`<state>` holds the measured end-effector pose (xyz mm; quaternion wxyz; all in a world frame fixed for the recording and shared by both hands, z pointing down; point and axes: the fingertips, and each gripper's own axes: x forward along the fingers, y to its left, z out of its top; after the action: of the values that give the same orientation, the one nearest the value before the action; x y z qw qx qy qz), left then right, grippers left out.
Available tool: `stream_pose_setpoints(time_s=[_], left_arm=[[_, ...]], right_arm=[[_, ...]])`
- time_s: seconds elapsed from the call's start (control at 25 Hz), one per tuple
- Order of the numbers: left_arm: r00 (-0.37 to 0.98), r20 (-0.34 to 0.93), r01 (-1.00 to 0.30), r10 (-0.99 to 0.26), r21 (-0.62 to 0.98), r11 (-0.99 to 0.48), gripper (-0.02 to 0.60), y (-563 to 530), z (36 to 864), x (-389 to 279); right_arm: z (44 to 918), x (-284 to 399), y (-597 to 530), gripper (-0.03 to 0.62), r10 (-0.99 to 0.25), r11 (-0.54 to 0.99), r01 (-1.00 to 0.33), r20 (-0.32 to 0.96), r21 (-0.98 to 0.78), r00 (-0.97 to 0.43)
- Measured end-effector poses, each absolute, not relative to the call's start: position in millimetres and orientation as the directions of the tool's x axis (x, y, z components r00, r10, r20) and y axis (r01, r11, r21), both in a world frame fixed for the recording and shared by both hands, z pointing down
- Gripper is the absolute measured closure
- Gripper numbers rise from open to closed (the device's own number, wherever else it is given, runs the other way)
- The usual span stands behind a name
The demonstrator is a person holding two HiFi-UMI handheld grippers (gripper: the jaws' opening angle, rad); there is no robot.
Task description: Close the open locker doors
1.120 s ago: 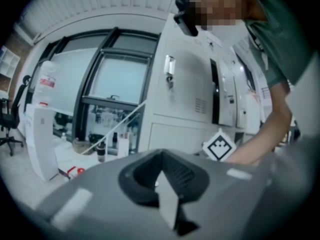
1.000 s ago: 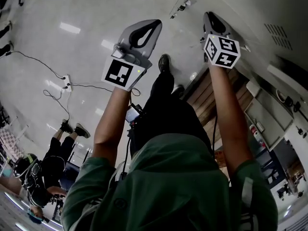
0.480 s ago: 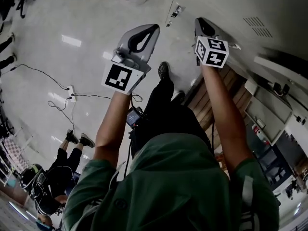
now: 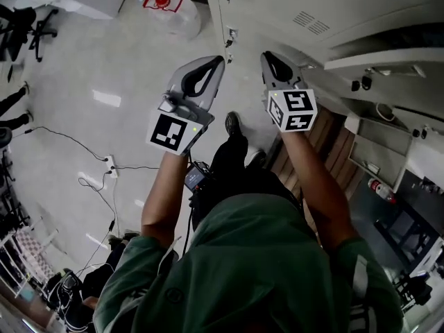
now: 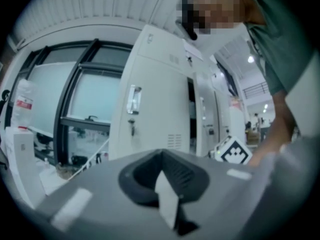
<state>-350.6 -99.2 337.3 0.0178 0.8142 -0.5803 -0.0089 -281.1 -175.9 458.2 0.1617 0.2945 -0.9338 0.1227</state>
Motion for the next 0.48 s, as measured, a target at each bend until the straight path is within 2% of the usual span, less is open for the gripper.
stream_pose_setpoints(time_s=[0.48], left_arm=[[0.489,-0.046,-0.872,-0.871,-0.033,-0.488,0.581,-76.9,247.0,-236.2]], right_arm=[[301.8,-156.2,-128.0,0.571,-0.595,0.798,-0.602,0.123,-0.023,-0.794]])
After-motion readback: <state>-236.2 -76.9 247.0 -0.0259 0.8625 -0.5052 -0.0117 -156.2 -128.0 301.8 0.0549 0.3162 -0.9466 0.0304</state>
